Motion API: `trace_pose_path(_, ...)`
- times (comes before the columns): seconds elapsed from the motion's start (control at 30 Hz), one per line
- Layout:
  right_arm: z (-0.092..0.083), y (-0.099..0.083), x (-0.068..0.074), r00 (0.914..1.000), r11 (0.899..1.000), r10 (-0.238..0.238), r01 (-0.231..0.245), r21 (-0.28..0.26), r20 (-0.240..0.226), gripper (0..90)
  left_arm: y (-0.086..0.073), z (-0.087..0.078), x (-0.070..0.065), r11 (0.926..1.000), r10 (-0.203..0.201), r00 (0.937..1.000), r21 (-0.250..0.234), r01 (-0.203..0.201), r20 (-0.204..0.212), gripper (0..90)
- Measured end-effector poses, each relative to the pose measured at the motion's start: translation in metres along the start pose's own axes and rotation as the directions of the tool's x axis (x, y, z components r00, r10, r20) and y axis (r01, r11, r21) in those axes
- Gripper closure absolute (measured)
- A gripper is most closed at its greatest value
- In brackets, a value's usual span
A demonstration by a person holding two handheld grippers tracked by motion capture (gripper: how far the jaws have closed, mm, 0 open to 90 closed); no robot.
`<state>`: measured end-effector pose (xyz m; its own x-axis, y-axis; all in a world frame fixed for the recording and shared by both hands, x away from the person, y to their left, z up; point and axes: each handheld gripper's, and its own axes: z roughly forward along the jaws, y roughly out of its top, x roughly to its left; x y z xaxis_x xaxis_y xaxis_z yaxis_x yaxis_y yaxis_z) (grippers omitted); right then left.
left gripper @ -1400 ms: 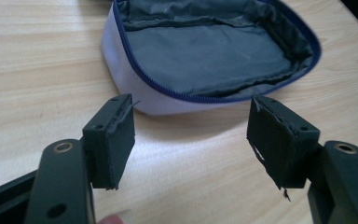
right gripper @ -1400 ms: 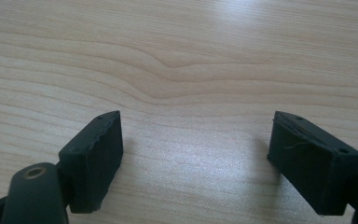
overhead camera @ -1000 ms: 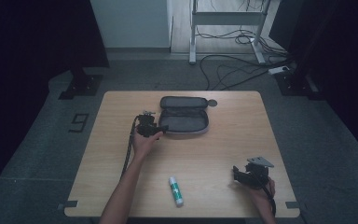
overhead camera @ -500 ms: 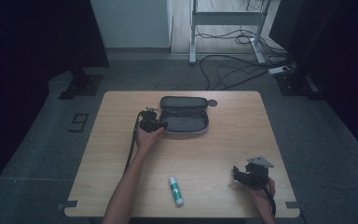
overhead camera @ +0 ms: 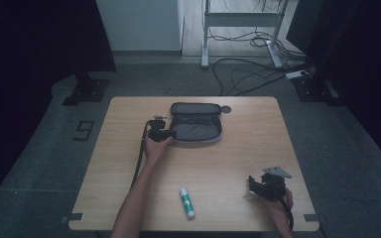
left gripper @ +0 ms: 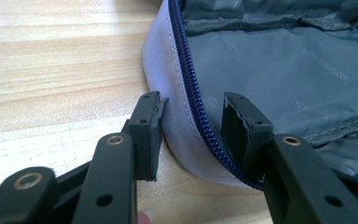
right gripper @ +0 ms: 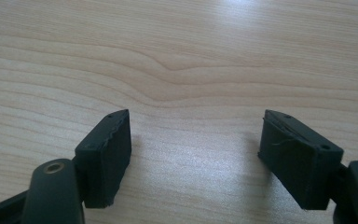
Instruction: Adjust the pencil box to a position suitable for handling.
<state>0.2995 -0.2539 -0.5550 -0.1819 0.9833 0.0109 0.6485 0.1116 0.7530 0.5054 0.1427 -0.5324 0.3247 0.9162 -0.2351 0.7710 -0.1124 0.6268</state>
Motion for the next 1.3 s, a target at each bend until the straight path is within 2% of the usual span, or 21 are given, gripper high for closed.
trace_pose_path(0.17,0.000,0.000,-0.001,0.9998,1.000,0.015,-0.015,-0.008,0.010,29.4,-0.001,0.000,0.001,1.0000,-0.003,1.0000,0.000,0.003,0.004,60.1)
trace_pose_path(0.27,-0.001,0.002,-0.002,1.0000,0.998,0.000,0.000,-0.061,0.003,31.7,-0.002,0.000,0.003,0.9999,-0.011,0.9999,0.002,0.011,0.011,60.7)
trace_pose_path(0.37,0.000,0.006,-0.005,0.9999,0.997,0.011,-0.011,-0.073,-0.010,31.9,-0.001,0.000,0.003,0.9999,-0.017,0.9997,0.001,0.017,0.016,61.0)
trace_pose_path(0.4,0.000,0.014,-0.008,0.9979,0.995,0.041,-0.045,-0.089,-0.050,32.6,-0.001,0.001,0.003,0.9998,-0.020,0.9997,-0.003,0.020,0.016,61.2)
trace_pose_path(0.53,-0.001,0.033,-0.007,0.9958,0.992,0.034,-0.044,-0.116,-0.085,33.0,-0.001,0.000,0.003,0.9999,-0.014,0.9998,0.005,0.014,0.012,61.7)
trace_pose_path(0.57,-0.001,0.033,-0.007,0.9958,0.992,0.034,-0.044,-0.116,-0.085,33.0,-0.001,0.000,0.003,0.9999,-0.014,0.9998,0.005,0.014,0.012,61.8)
trace_pose_path(0.6,-0.001,0.042,-0.007,0.9945,0.991,0.036,-0.049,-0.127,-0.099,33.2,-0.001,0.000,0.003,0.9999,-0.015,0.9998,0.004,0.015,0.010,61.8)
trace_pose_path(0.7,0.001,0.049,-0.007,0.9935,0.990,0.039,-0.053,-0.130,-0.107,33.7,-0.001,0.001,0.003,0.9999,-0.012,0.9999,0.002,0.012,0.012,62.1)
trace_pose_path(0.8,0.010,0.065,-0.002,0.9885,0.991,0.040,-0.057,-0.117,-0.146,35.2,-0.001,0.001,0.002,0.9999,-0.014,0.9999,0.000,0.014,0.008,62.6)
trace_pose_path(0.9,0.020,0.078,0.004,0.9862,0.993,0.031,-0.049,-0.109,-0.163,35.9,-0.001,0.002,0.002,0.9999,-0.014,0.9999,-0.003,0.014,0.005,62.9)
trace_pose_path(0.97,0.023,0.082,0.006,0.9861,0.993,0.027,-0.045,-0.109,-0.164,36.2,-0.002,0.002,0.001,0.9999,-0.012,0.9999,-0.005,0.012,0.003,63.2)
trace_pose_path(1.07,0.036,0.099,0.016,0.9858,0.994,0.014,-0.032,-0.102,-0.167,36.8,-0.002,0.002,0.000,1.0000,-0.004,1.0000,-0.005,0.004,-0.006,63.3)
trace_pose_path(1.17,0.042,0.106,0.021,0.9860,0.995,0.004,-0.021,-0.099,-0.167,37.1,-0.002,0.002,0.000,0.9998,-0.020,0.9998,-0.006,0.020,-0.005,63.4)
trace_pose_path(1.23,0.052,0.116,0.028,0.9855,0.996,-0.016,0.002,-0.086,-0.169,37.3,-0.002,0.002,0.000,0.9999,-0.016,0.9999,-0.007,0.016,-0.004,63.6)
trace_pose_path(1.3,0.057,0.121,0.029,0.9842,0.997,-0.010,-0.005,-0.083,-0.177,37.7,-0.003,0.002,0.000,0.9999,-0.013,0.9999,-0.009,0.013,-0.003,63.8)
